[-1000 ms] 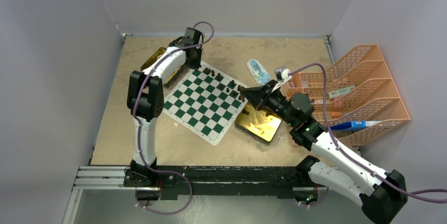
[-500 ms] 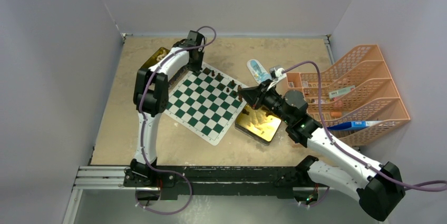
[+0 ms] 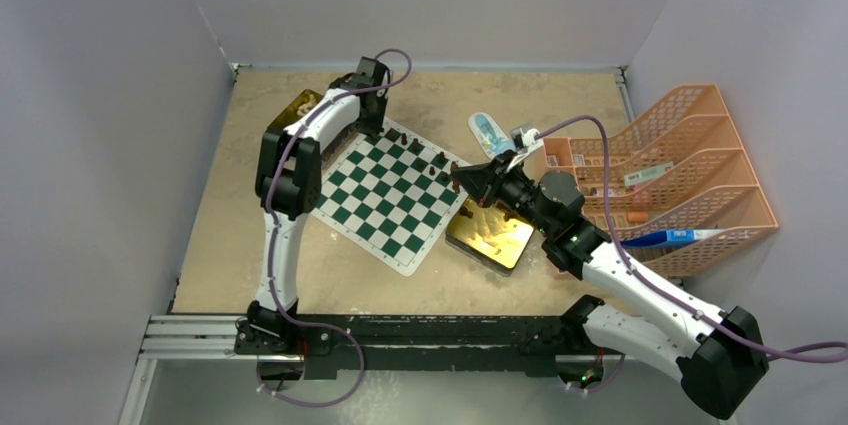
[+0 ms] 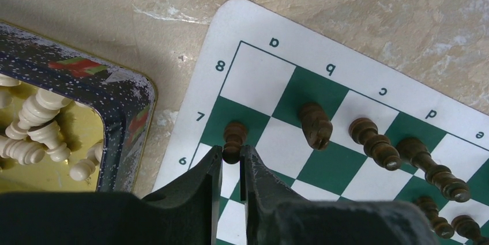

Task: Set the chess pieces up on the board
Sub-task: Move the chess piece to the chessboard, then place the chess piece on the chessboard.

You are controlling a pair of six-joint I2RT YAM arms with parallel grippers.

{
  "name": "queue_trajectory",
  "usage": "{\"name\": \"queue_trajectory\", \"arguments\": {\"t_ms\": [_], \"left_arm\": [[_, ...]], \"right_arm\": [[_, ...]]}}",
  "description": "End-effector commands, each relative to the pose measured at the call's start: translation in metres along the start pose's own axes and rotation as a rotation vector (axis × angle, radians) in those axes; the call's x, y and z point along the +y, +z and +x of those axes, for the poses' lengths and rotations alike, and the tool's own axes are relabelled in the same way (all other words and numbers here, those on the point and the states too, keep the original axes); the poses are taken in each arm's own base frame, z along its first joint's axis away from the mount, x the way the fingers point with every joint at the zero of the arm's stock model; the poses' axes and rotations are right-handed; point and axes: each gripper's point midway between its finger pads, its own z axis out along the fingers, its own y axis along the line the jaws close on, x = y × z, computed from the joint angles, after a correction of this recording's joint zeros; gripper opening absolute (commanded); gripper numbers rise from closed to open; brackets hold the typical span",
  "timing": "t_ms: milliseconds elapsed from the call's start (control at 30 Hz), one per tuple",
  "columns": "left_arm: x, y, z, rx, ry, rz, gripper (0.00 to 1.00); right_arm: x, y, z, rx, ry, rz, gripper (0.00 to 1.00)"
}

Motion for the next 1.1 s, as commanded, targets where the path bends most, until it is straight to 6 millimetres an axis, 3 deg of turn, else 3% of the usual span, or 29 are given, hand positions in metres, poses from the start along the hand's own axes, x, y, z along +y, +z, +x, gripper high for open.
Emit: {"name": "queue_trajectory", "arguments": {"t_ms": [0, 133, 333, 500, 667, 833, 1067], "left_arm": [[0.009, -0.002, -0.014, -0.030, 0.016, -0.029, 0.19], [0.007, -0.005, -0.019, -0.042, 0.013, -0.020, 0.31], [-0.006, -0.029, -0.032, -0.080, -0.025, 0.056, 0.36], [-0.014, -0.075, -0.051, -0.163, -0.108, 0.171, 0.42], [-0.030, -0.145, -0.070, -0.283, -0.125, 0.360, 0.44], [-0.050, -0.212, -0.059, -0.359, -0.126, 0.579, 0.48], [-0.093, -0.280, -0.001, -0.323, -0.022, 0.957, 0.51]], "right_arm": [[0.014, 0.002, -0.033, -0.098, -0.033, -0.038, 0.00], [0.013, 0.002, -0.029, -0.094, -0.024, -0.046, 0.00], [0.011, 0.005, -0.022, -0.086, -0.007, -0.044, 0.00], [0.008, 0.013, -0.011, -0.068, 0.059, -0.047, 0.00], [0.012, 0.023, -0.011, -0.063, 0.140, -0.072, 0.00], [0.015, 0.033, -0.014, -0.071, 0.237, -0.073, 0.00], [0.036, 0.042, -0.026, -0.063, 0.246, -0.172, 0.00]]}}
